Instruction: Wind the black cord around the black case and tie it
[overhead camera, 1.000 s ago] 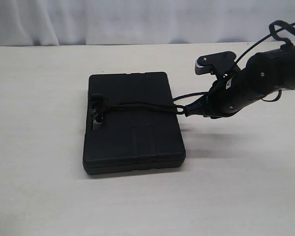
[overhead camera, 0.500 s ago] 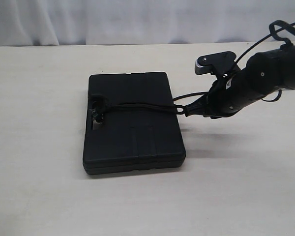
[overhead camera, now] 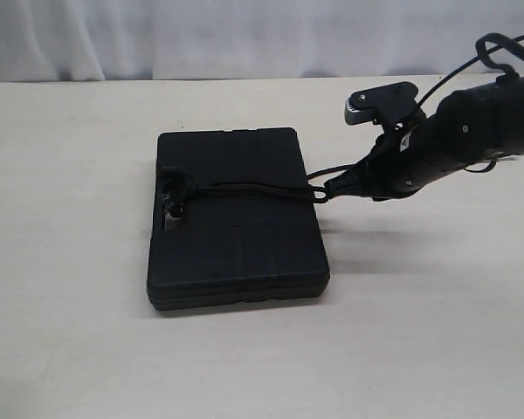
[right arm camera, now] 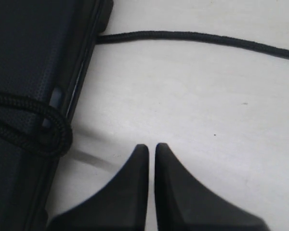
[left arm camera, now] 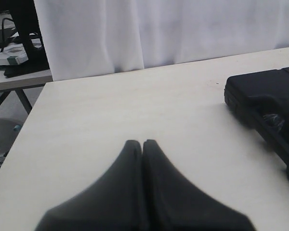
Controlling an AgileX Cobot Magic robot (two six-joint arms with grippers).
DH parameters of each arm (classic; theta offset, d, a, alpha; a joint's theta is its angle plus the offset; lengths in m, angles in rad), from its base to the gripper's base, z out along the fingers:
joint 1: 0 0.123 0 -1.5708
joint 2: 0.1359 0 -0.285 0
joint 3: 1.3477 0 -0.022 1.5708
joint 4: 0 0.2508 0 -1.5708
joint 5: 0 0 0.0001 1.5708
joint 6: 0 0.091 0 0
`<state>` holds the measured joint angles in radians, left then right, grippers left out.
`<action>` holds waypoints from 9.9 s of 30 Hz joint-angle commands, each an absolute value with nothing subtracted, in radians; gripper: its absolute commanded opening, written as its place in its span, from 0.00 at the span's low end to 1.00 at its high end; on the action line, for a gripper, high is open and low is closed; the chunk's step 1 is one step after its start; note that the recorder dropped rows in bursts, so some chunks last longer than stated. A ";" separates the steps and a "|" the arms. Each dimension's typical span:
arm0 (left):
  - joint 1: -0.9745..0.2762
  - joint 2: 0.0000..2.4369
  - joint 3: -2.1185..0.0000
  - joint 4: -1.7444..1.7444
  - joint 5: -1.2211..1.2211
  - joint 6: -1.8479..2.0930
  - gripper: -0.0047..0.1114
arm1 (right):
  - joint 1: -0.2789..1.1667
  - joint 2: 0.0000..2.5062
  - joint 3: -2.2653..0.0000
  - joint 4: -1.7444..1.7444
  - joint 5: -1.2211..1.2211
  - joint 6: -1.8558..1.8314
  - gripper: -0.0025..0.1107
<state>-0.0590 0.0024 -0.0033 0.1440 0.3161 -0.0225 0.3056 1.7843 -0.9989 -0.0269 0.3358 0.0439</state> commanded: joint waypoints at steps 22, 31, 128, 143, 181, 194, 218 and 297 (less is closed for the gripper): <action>-0.057 0.000 0.000 0.145 0.316 -0.027 0.04 | 0.300 1.782 -1.216 -0.021 0.673 0.025 0.26; -0.058 0.000 0.000 0.145 0.316 -0.027 0.04 | 0.300 1.782 -1.216 -0.033 0.571 0.015 0.26; -0.375 2.115 -1.746 -0.551 1.105 1.391 0.29 | -0.120 1.946 -1.175 0.270 0.275 0.000 0.46; -0.385 2.119 -1.746 -0.552 1.143 1.198 0.33 | -0.353 2.164 -1.431 0.491 0.391 0.085 0.46; -0.385 2.230 -1.746 -0.539 1.193 1.254 0.33 | -0.182 2.342 -1.557 0.826 0.378 -0.566 0.06; -0.420 2.247 -1.746 -0.711 1.103 1.574 0.50 | 0.015 1.988 -1.241 0.769 0.205 -0.836 0.06; -0.431 2.260 -1.748 -0.648 1.035 1.511 0.32 | 0.015 1.937 -1.202 0.769 0.162 -0.830 0.06; -0.291 2.223 -1.746 -1.133 1.061 1.312 0.04 | 0.351 1.904 -0.945 0.200 -0.510 -0.889 0.06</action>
<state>-0.2932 2.2314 -1.7469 -1.1125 1.0008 1.2909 0.3501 1.9065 -0.9515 0.2829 -0.4673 -0.9883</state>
